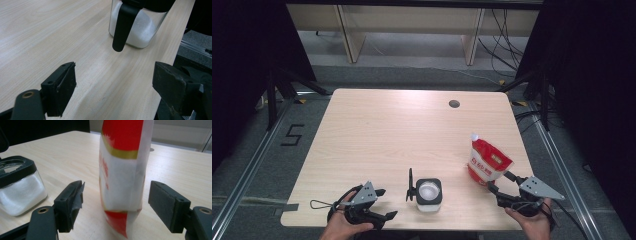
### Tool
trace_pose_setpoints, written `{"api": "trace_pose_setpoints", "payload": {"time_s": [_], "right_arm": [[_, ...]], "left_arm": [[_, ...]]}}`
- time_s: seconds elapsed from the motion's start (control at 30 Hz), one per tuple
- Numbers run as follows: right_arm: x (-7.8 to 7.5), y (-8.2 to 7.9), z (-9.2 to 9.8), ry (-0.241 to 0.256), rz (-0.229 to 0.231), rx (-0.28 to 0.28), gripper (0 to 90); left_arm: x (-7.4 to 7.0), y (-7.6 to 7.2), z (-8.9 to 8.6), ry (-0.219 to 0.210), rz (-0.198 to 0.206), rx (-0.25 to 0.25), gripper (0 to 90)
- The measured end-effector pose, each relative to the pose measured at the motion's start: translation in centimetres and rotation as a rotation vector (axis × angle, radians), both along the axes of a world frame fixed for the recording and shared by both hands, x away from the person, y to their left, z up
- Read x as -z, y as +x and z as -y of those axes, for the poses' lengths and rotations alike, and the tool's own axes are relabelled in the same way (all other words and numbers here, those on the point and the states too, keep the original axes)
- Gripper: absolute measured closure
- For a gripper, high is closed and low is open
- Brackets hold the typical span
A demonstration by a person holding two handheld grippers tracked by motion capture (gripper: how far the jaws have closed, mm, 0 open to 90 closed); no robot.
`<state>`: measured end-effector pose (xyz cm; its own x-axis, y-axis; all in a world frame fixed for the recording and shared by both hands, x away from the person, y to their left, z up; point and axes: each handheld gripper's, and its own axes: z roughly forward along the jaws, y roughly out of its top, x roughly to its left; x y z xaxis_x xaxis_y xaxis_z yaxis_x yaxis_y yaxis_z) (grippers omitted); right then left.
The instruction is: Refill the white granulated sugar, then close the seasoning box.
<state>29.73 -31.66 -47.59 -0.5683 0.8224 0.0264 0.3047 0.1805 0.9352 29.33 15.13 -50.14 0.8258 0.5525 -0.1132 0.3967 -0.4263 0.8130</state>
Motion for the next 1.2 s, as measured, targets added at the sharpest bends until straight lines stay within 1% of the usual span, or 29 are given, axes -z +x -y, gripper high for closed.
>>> {"api": "trace_pose_setpoints", "payload": {"time_s": [0.03, 0.07, 0.1, 0.13, 0.17, 0.2, 0.23, 0.3, 0.33, 0.37, 0.4, 0.47, 0.5, 0.53, 0.57, 0.6, 0.73, 0.77, 0.8, 0.83, 0.87, 0.9, 0.93, 0.97, 1.0, 1.03, 1.1, 1.13, 1.2], "right_arm": [[0.1, -0.1, 0.0, 0.013, 0.004, 0.005, 28.6], [0.0, -0.2, 0.1, -0.015, 0.025, 0.013, 28.3], [0.0, -0.4, 0.1, 0.007, -0.001, 0.014, 28.3], [0.0, -0.5, 0.1, 0.015, 0.002, 0.019, 27.9], [-0.1, -0.8, 0.2, 0.012, -0.018, 0.041, 27.4], [-0.1, -0.9, 0.3, 0.012, -0.023, 0.047, 27.2], [-0.1, -1.1, 0.3, 0.016, -0.031, 0.049, 26.9], [0.0, -1.3, 0.4, -0.015, -0.02, 0.047, 26.0], [-0.1, -1.5, 0.4, -0.017, -0.025, 0.043, 25.6], [-0.1, -1.9, 0.3, 0.003, -0.059, 0.066, 25.3], [0.0, -1.8, 0.5, -0.028, -0.027, 0.042, 25.3], [-0.1, -2.5, 0.2, -0.013, -0.074, 0.063, 24.7], [-0.1, -2.4, 0.3, -0.047, -0.052, 0.038, 24.7], [-0.1, -2.8, 0.1, -0.036, -0.091, 0.057, 24.6], [0.0, -3.0, 0.1, -0.033, -0.091, 0.056, 24.0], [0.0, -3.2, 0.0, -0.03, -0.104, 0.059, 23.4], [0.1, -3.3, 0.3, -0.075, -0.058, 0.036, 22.4], [0.1, -3.5, 0.1, -0.048, -0.087, 0.031, 22.3], [0.1, -3.6, 0.1, -0.059, -0.093, 0.043, 22.1], [0.1, -3.6, 0.1, -0.07, -0.087, 0.035, 21.9], [0.1, -3.7, 0.0, -0.071, -0.091, 0.029, 21.9], [0.1, -3.8, -0.1, -0.083, -0.095, 0.034, 21.8], [0.1, -3.9, -0.2, -0.102, -0.097, 0.035, 21.7], [0.1, -3.9, -0.2, -0.108, -0.092, 0.036, 21.7], [0.2, -4.0, -0.4, -0.107, -0.094, 0.034, 21.7], [0.2, -3.9, -0.4, -0.104, -0.098, 0.014, 21.7], [0.2, -4.0, -0.5, -0.12, -0.094, 0.021, 21.8], [0.2, -4.1, -0.6, -0.109, -0.111, 0.03, 21.8], [0.2, -4.0, -0.6, -0.116, -0.108, 0.018, 21.8]], "left_arm": [[0.0, 0.0, 0.0, 0.005, 0.005, -0.003, 18.5], [0.0, 0.1, -0.1, 0.016, 0.01, 0.002, 18.5], [0.0, 0.1, -0.1, 0.014, 0.009, 0.001, 18.5], [0.0, 0.1, 0.0, -0.001, 0.004, -0.004, 18.5], [-0.1, 0.0, -0.1, 0.002, -0.004, 0.0, 18.5], [-0.2, 0.0, 0.0, -0.004, 0.012, -0.001, 18.5], [-0.3, 0.1, -0.1, 0.014, 0.008, 0.006, 18.5], [-0.5, 0.1, 0.0, -0.018, 0.019, 0.009, 18.5], [-0.8, 0.0, -0.1, -0.011, 0.013, 0.001, 18.5], [-0.9, 0.1, -0.1, -0.008, 0.021, 0.002, 18.5], [-1.0, 0.0, 0.0, -0.022, 0.016, -0.004, 18.5], [-1.4, 0.0, 0.0, -0.009, 0.037, 0.011, 18.3], [-1.5, -0.1, 0.1, -0.018, 0.034, -0.001, 18.3], [-1.7, 0.0, 0.2, -0.028, 0.037, 0.003, 18.3], [-1.8, 0.1, 0.2, -0.021, 0.049, 0.01, 18.2], [-2.0, 0.0, 0.3, -0.026, 0.033, -0.002, 18.2], [-2.3, 0.1, 0.7, -0.03, 0.047, 0.019, 18.1], [-2.4, 0.0, 0.7, -0.023, 0.033, 0.017, 18.1], [-2.5, 0.1, 0.7, -0.009, 0.053, 0.029, 18.1], [-2.6, 0.1, 0.9, -0.03, 0.047, 0.025, 18.1], [-2.7, 0.0, 0.9, -0.02, 0.046, 0.017, 18.0], [-2.7, 0.1, 1.1, -0.04, 0.046, 0.011, 17.7], [-2.9, 0.1, 1.1, -0.038, 0.035, 0.016, 17.6], [-3.1, 0.2, 1.1, -0.032, 0.051, 0.02, 17.6], [-3.2, 0.2, 1.2, -0.043, 0.053, 0.012, 17.6], [-3.4, 0.3, 1.2, -0.036, 0.047, 0.011, 17.4], [-3.6, 0.6, 1.3, -0.039, 0.069, 0.031, 17.4], [-3.8, 0.7, 1.4, -0.039, 0.071, 0.029, 17.4], [-4.0, 0.7, 1.6, -0.048, 0.063, 0.013, 17.6]]}}
